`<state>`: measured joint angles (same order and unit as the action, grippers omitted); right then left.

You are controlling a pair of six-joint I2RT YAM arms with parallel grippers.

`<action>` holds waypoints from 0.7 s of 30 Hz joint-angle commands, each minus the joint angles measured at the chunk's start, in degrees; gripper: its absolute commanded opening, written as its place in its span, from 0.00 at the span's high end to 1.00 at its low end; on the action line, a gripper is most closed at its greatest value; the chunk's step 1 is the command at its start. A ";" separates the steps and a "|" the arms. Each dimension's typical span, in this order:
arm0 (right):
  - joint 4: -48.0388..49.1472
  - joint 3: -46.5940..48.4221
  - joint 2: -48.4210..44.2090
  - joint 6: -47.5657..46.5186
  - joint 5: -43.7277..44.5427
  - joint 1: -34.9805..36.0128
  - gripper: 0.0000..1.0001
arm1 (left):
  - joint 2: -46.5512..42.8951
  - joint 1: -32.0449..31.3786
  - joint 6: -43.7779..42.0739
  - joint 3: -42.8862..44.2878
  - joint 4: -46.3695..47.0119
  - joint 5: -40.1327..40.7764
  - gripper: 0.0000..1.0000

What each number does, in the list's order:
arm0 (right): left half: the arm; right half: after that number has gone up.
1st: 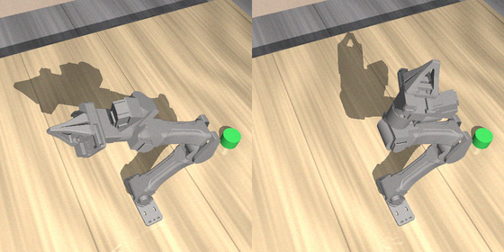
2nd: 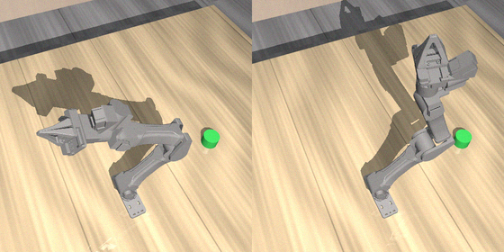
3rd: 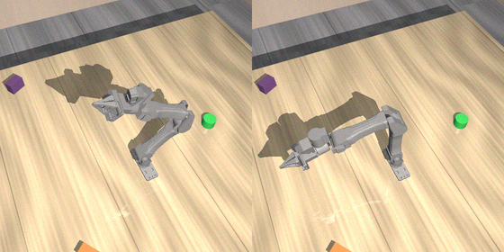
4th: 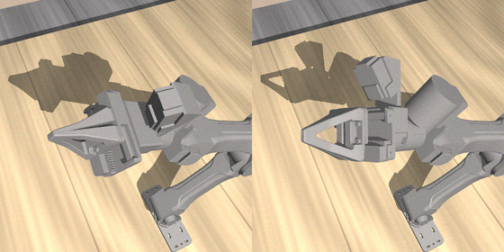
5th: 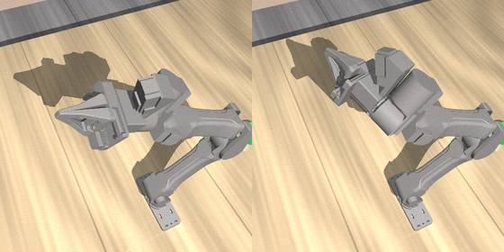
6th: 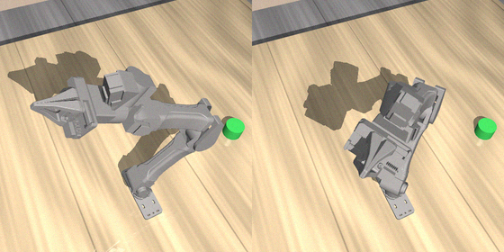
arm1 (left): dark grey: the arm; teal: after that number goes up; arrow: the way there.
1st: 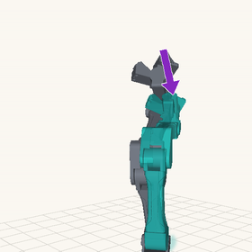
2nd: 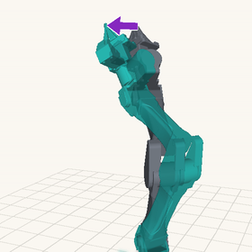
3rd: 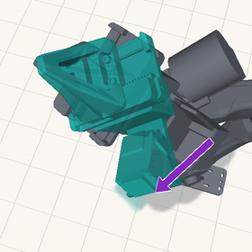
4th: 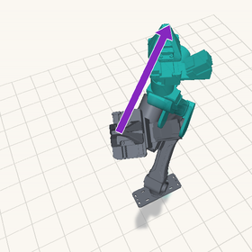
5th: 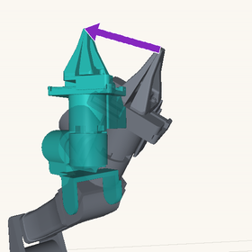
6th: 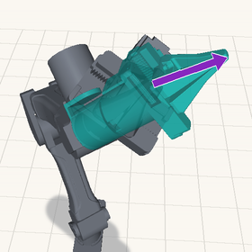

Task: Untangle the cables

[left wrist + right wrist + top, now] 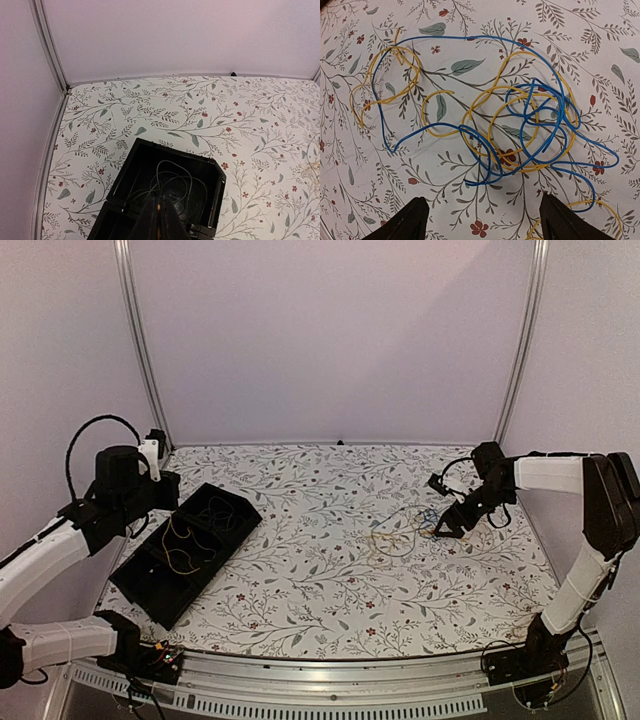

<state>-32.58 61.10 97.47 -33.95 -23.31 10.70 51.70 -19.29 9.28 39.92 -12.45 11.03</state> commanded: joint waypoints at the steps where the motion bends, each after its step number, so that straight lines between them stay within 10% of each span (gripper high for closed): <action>1: -0.82 0.61 0.83 -0.67 -2.12 -0.15 0.19 | 1.34 3.81 2.81 -3.14 9.42 -0.04 1.00; 12: -1.57 0.98 1.61 -1.11 -2.04 0.36 0.19 | 13.05 7.86 14.83 0.47 23.63 -13.08 1.00; 21: -1.55 0.86 1.04 -1.24 -1.91 0.34 0.19 | 14.74 8.36 8.40 -0.84 15.28 1.92 1.00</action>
<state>-33.58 61.17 98.91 -34.57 -24.56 10.85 68.55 -11.70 18.85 40.36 5.82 5.85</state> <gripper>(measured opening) 0.811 0.000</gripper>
